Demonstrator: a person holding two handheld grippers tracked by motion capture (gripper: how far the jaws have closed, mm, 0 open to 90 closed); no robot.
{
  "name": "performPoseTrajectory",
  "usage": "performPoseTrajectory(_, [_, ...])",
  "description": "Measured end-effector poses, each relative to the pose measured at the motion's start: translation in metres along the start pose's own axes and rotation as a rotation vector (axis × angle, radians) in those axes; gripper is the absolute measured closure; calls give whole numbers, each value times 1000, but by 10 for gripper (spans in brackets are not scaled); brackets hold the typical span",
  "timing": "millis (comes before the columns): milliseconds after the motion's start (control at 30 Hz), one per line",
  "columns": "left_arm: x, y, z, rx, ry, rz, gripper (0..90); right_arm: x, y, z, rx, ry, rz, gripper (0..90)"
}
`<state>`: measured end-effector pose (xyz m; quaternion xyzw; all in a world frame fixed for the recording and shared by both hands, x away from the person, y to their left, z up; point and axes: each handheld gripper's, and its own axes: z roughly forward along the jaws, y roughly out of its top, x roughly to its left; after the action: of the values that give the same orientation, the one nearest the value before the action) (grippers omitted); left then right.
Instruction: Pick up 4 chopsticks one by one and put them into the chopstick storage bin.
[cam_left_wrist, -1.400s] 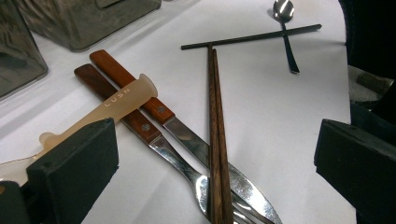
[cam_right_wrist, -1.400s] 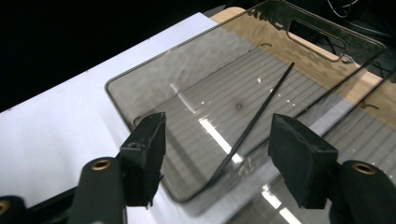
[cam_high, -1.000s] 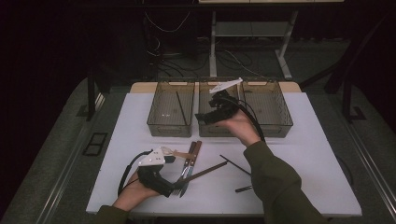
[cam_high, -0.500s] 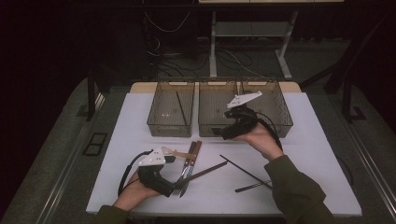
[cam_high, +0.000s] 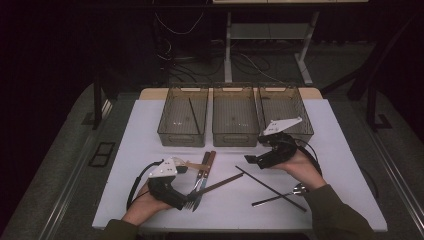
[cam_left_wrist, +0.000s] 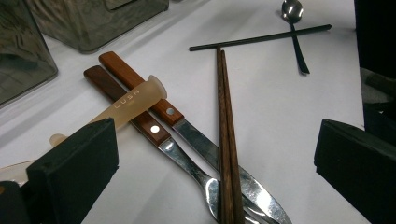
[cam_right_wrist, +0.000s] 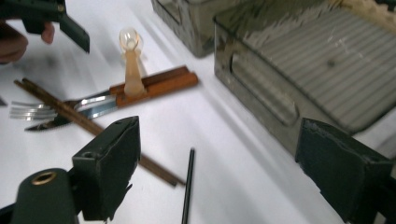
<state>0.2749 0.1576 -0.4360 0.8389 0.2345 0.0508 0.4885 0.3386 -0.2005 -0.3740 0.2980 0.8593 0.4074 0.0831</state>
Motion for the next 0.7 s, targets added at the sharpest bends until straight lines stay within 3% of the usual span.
performPoseTrajectory(500, [1, -1, -1, 17, 9, 23, 0, 10, -46, -14, 61, 8, 25, 165])
performPoseTrajectory(700, [0, -2, -1, 25, 6, 35, 0, 12, -62, -24, 74, 4, 43, 240])
